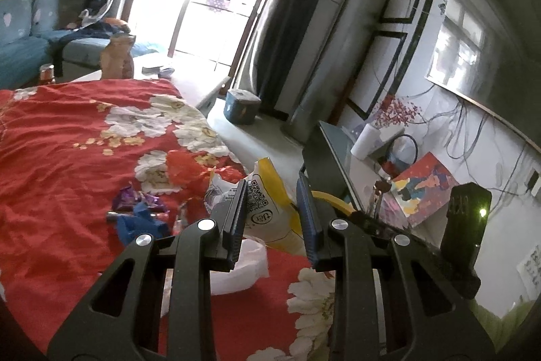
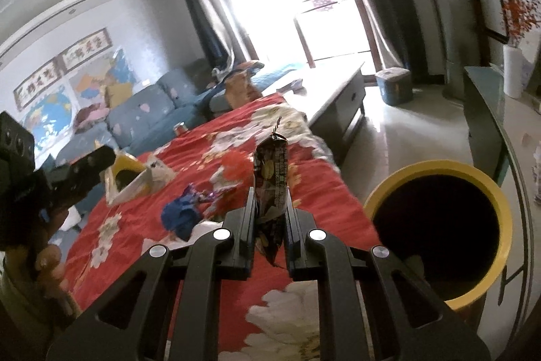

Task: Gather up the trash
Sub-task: 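Carry the snack bag and wrapper with both tools over the yellow bin, then open both tools to drop the bag and wrapper into the bin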

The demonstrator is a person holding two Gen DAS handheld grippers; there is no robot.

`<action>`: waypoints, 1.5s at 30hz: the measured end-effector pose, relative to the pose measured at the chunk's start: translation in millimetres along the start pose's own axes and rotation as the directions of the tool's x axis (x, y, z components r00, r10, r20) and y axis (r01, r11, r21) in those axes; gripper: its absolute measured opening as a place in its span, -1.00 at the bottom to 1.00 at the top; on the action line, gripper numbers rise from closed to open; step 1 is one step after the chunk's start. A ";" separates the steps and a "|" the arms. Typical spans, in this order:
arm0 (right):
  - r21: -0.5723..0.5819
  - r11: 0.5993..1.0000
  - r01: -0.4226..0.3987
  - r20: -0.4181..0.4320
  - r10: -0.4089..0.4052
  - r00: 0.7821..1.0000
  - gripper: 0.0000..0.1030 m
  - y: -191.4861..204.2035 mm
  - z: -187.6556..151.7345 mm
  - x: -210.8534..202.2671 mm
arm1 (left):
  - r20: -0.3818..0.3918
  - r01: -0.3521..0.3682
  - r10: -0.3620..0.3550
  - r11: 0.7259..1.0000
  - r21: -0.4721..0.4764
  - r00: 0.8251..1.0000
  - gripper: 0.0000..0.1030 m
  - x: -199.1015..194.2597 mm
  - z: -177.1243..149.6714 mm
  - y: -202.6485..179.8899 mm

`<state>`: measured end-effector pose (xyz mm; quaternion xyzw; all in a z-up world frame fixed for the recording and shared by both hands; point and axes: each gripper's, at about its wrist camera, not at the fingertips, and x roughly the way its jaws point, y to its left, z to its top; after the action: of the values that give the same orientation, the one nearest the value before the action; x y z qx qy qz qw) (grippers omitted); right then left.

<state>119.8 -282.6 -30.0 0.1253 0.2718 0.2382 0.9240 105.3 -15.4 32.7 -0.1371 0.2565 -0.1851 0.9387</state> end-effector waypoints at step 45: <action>0.291 0.916 0.276 -0.066 -0.269 0.961 -0.74 -176.7 -29.6 0.1 | -0.298 0.224 -0.187 0.970 0.098 0.936 -0.56 177.2 -42.7 -115.0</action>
<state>169.0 -430.6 -118.1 0.2207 0.3308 0.0652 0.9152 192.4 -199.1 -38.6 -0.0734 0.3614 -0.3165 0.8739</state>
